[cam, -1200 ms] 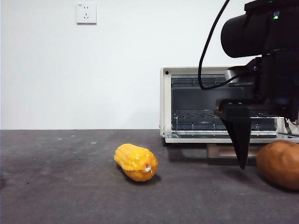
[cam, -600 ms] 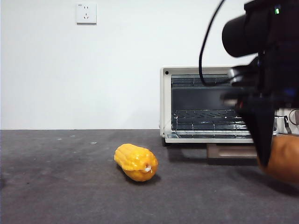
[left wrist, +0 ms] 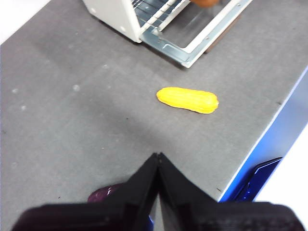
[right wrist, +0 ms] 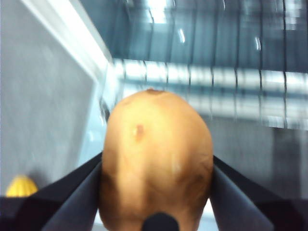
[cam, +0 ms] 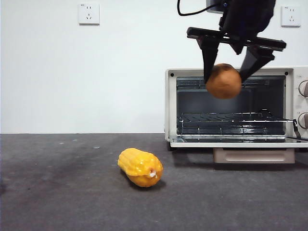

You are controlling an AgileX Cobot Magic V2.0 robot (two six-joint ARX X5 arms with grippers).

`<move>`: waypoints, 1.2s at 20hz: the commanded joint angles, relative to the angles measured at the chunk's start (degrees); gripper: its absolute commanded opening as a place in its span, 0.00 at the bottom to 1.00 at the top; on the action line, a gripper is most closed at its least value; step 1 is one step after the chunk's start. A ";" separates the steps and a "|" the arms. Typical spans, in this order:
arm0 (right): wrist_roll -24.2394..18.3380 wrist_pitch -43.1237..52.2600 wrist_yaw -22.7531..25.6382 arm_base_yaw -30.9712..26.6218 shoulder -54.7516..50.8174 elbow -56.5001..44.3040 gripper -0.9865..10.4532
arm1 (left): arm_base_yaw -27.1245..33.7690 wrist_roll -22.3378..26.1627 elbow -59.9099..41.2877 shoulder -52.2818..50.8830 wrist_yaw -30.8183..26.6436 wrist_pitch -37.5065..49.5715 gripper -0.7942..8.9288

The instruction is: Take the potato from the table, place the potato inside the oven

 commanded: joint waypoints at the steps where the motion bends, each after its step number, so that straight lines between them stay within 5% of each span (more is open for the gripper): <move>1: -0.57 3.10 0.63 -0.83 2.14 -0.26 0.15 | 0.22 -0.42 -0.52 -0.20 -0.04 0.35 0.07; 12: 2.78 14.43 -1.01 -7.63 10.88 -0.15 0.18 | 0.22 -0.15 -0.52 0.50 -1.05 0.35 0.07; 24: 3.10 19.61 0.44 -8.81 13.86 0.79 0.26 | 0.22 0.22 -0.52 5.11 -1.03 0.35 0.07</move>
